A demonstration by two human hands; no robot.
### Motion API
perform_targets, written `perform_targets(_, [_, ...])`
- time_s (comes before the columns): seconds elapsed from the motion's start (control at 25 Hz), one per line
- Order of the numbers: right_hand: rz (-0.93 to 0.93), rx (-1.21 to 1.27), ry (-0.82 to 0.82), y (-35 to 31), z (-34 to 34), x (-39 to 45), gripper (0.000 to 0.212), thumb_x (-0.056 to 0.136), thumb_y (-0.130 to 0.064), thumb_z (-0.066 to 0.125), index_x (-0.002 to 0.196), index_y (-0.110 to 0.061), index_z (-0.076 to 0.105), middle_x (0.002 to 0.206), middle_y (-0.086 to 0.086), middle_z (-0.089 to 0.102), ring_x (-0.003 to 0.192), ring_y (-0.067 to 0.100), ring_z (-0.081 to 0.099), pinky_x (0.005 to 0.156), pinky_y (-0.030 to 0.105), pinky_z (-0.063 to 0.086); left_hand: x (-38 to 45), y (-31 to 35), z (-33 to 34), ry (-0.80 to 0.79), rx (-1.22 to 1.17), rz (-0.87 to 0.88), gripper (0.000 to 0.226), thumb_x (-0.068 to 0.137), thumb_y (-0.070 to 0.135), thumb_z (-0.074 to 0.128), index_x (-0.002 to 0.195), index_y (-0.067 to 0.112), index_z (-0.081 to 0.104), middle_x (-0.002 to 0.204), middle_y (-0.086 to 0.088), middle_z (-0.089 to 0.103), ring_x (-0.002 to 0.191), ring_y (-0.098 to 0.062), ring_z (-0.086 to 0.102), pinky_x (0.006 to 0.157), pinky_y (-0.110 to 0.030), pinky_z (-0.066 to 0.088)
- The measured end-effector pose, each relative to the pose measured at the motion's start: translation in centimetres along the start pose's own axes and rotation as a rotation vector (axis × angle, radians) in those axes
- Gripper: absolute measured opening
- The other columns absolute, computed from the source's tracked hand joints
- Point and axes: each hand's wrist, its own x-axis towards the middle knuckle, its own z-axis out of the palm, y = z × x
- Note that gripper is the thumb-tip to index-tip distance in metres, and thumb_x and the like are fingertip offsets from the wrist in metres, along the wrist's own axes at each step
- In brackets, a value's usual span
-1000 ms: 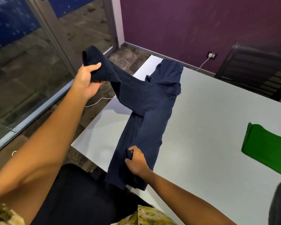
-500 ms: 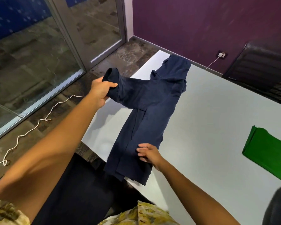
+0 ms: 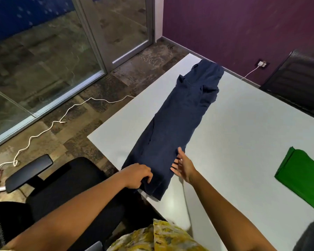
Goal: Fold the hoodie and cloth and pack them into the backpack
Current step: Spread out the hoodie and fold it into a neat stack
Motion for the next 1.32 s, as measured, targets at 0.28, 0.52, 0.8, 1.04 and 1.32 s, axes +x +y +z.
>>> perform_targets(0.28, [-0.18, -0.452, 0.255, 1.0, 0.3, 2.3, 0.03, 0.082, -0.009, 0.078, 0.108, -0.001, 0.065, 0.108, 0.016, 0.072, 0.08, 0.027, 0.066, 0.071, 0.033, 0.058, -0.6, 0.3, 2.9, 0.07, 0.158, -0.04, 0.034, 0.073, 0.046, 0.06, 0.096, 0.023, 0.051, 0.101, 0.006, 0.052, 0.099, -0.016, 0.045, 0.083, -0.031, 0.029])
perform_targets(0.52, [-0.506, -0.703, 0.372, 0.2, 0.8, 0.9, 0.054, 0.074, -0.013, 0.082, 0.109, -0.014, 0.041, 0.101, 0.001, 0.052, 0.092, 0.021, 0.057, 0.072, 0.025, 0.053, 0.3, -0.2, 1.4, 0.169, -0.103, -0.146, 0.029, 0.09, 0.051, 0.058, 0.103, 0.025, 0.062, 0.095, 0.013, 0.053, 0.097, -0.01, 0.053, 0.1, -0.037, 0.038])
perform_targets(0.8, [-0.691, -1.236, 0.155, -3.4, -0.8, 3.5, 0.105, 0.071, -0.04, 0.084, 0.156, -0.018, 0.026, 0.166, 0.005, 0.016, 0.151, 0.028, 0.019, 0.12, 0.041, 0.028, 4.1, -1.9, -0.6, 0.193, 0.034, -0.136, 0.083, 0.093, 0.043, 0.06, 0.159, 0.022, 0.014, 0.167, 0.007, 0.004, 0.154, -0.013, -0.001, 0.125, -0.041, 0.009])
perform_targets(1.04, [-0.578, -1.407, 0.282, -9.1, -3.4, 6.1, 0.053, 0.082, -0.053, 0.071, 0.128, -0.028, 0.065, 0.134, -0.004, 0.063, 0.126, 0.026, 0.048, 0.105, 0.036, 0.042, 8.1, -3.6, -4.1, 0.048, 0.037, -0.152, 0.08, 0.088, 0.063, 0.054, 0.154, 0.024, 0.031, 0.151, 0.004, 0.045, 0.14, -0.017, 0.041, 0.121, -0.05, 0.005])
perform_targets(1.32, [-0.815, -0.841, 0.434, -20.6, -2.8, 11.5, 0.013, 0.086, -0.029, 0.064, 0.079, -0.025, 0.075, 0.086, -0.009, 0.075, 0.089, 0.02, 0.068, 0.083, 0.041, 0.058, 17.3, -6.3, -12.9, 0.15, 0.053, 0.013, 0.07, 0.091, 0.05, 0.059, 0.151, 0.024, 0.035, 0.154, 0.004, 0.036, 0.145, -0.015, 0.029, 0.122, -0.05, 0.01])
